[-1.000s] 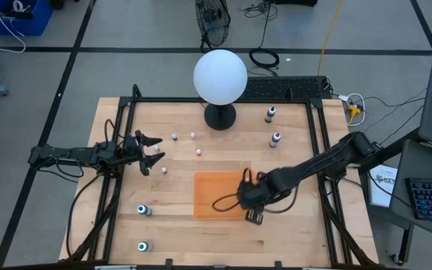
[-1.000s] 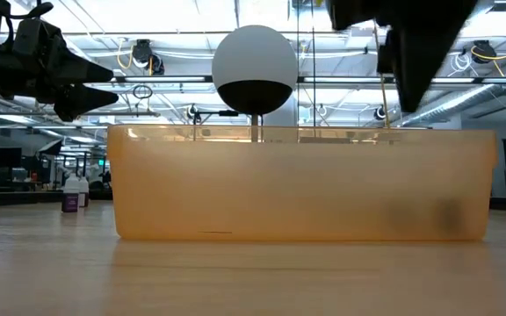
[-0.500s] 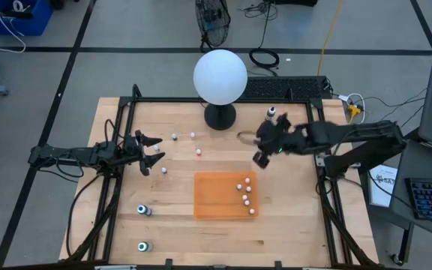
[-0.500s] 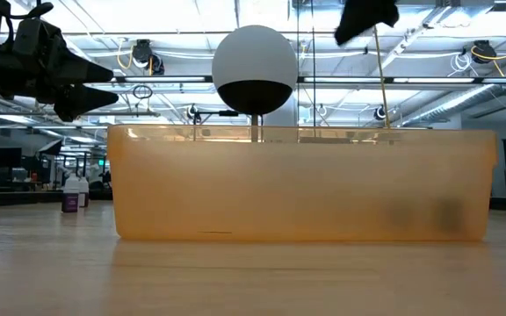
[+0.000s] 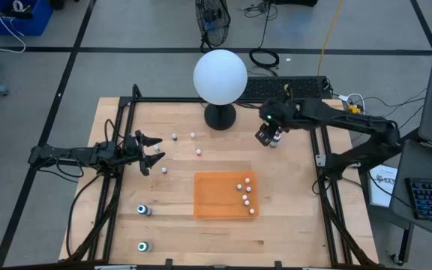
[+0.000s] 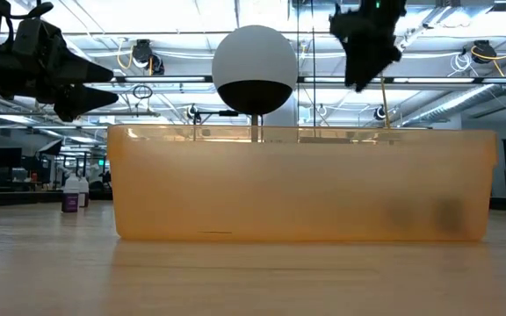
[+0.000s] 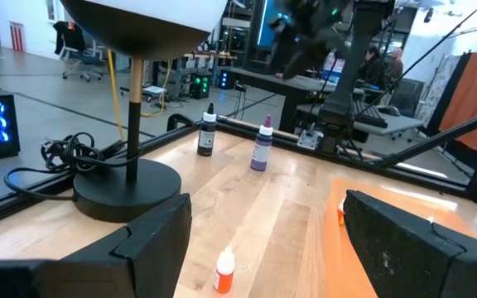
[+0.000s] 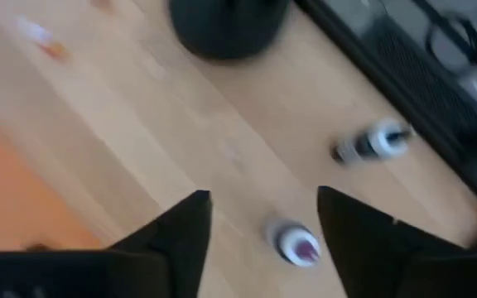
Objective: Pick & Place food coloring
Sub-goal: Put the large purple food coloring bottle into the orange container
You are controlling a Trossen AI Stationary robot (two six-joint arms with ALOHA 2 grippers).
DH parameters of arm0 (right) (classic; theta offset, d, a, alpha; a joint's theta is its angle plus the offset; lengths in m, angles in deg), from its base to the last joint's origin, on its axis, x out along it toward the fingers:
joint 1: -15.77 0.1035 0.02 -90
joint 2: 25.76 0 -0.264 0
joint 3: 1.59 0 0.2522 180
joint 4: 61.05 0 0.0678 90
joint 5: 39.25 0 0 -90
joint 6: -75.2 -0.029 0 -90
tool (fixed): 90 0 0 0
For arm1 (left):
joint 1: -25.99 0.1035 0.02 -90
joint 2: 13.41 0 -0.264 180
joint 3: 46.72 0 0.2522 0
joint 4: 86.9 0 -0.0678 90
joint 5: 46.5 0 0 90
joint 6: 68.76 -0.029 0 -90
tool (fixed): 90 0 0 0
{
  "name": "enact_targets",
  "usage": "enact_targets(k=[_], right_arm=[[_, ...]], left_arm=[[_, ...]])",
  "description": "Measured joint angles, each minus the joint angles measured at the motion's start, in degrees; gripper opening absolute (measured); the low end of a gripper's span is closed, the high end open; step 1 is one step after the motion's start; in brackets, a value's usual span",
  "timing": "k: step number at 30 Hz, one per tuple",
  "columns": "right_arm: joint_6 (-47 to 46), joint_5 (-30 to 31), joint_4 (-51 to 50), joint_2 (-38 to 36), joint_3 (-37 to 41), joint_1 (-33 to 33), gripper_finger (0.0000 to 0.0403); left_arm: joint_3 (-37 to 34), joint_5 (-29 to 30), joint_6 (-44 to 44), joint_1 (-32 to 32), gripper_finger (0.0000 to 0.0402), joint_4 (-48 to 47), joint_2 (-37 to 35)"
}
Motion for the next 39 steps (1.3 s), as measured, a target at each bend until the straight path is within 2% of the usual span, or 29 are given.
enact_targets(k=[3,8,20,28,35,39], right_arm=[[-2.7,-0.3,-6.0,3.4,0.0,-2.4,0.0238],[-5.6,-6.1,-13.1,9.1,0.5,-7.0,0.0238],[-3.7,-7.6,-5.6,10.6,9.7,-11.5,0.0224],[-2.2,-9.3,5.4,10.7,18.2,-12.6,0.0224],[-1.4,-10.4,8.4,10.7,18.8,-12.8,0.0221],[-0.9,-10.4,8.5,10.7,18.8,-12.8,0.0193]], left_arm=[[0.0,0.0,0.0,0.0,0.031,0.0,0.0],[0.0,0.0,0.0,0.0,0.031,0.1,0.0],[0.0,0.0,0.0,0.0,0.031,0.0,0.0],[0.0,0.0,0.0,0.0,0.031,0.0,0.0],[0.0,0.0,0.0,0.0,0.031,0.0,0.0],[0.0,0.0,0.0,0.0,0.031,0.0,0.0]])
